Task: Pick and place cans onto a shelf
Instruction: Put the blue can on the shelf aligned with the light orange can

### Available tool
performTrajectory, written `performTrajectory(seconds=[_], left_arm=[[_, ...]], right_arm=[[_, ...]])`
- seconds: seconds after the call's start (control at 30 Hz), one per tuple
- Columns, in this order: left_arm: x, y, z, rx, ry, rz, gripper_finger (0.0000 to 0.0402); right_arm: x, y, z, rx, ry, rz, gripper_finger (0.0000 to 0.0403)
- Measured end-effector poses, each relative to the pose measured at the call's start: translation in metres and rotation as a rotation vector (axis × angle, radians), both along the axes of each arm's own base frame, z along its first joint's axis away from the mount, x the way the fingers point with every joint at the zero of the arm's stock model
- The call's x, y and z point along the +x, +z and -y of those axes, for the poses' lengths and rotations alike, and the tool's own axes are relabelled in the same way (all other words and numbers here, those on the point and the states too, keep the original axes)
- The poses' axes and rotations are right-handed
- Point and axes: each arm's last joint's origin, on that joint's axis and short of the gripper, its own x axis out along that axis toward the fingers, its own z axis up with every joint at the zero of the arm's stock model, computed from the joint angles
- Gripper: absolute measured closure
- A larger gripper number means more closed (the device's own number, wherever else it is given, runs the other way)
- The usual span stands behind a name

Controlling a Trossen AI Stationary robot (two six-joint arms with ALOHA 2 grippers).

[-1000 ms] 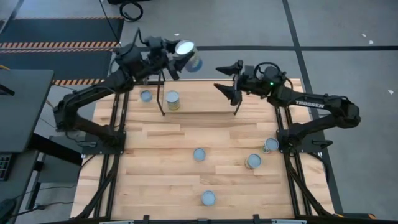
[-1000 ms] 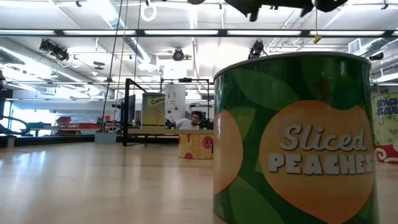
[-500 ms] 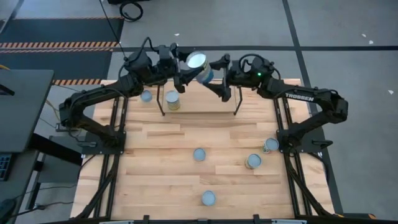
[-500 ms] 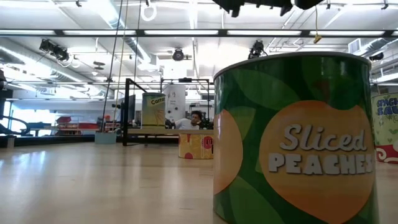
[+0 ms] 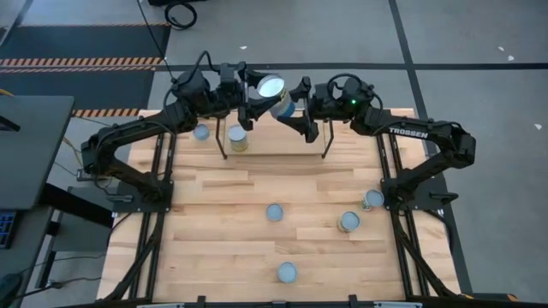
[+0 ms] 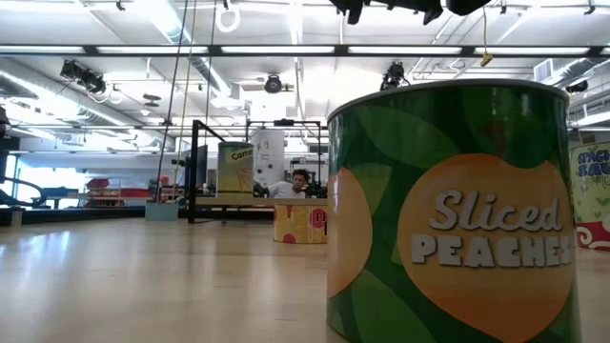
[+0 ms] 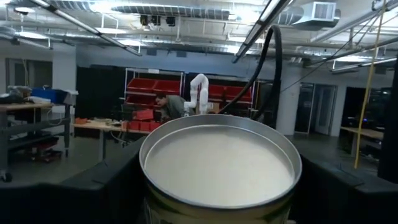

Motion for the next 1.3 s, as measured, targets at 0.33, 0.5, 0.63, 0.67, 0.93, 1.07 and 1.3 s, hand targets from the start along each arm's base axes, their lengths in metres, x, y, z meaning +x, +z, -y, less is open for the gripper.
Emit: performTrajectory(seconds=[0.33, 0.5, 0.63, 0.67, 0.93, 1.07, 1.3], left_arm=[[0.005, -0.01, 0.004, -0.172, 0.007, -0.087, 0.0036], [0.007, -0.024, 0.004, -0.222, -0.023, -0.229, 0.0032], [0.007, -0.036, 0.004, -0.291, -0.029, -0.348, 0.0032], [0.006, -0.04, 0.005, -0.308, -0.031, -0.384, 0.0032], [0.002, -0.065, 0.01, -0.412, 0.004, -0.626, 0.0032], [0.003, -0.068, 0.013, -0.389, 0.037, -0.662, 0.0032], [0.003, -0.069, 0.014, -0.367, 0.048, -0.676, 0.0071]], right_arm=[[0.001, -0.005, 0.001, -0.019, -0.009, -0.051, 0.0075], [0.003, -0.018, 0.0, -0.012, 0.012, -0.178, 0.0076], [0.002, -0.032, -0.001, -0.003, 0.029, -0.315, 0.0076], [0.002, -0.037, -0.001, -0.001, 0.032, -0.354, 0.0075], [-0.002, -0.055, -0.002, 0.0, 0.035, -0.528, 0.0075], [-0.003, -0.057, -0.002, -0.021, 0.028, -0.547, 0.0075], [-0.003, -0.059, -0.003, -0.031, 0.041, -0.571, 0.0075]])
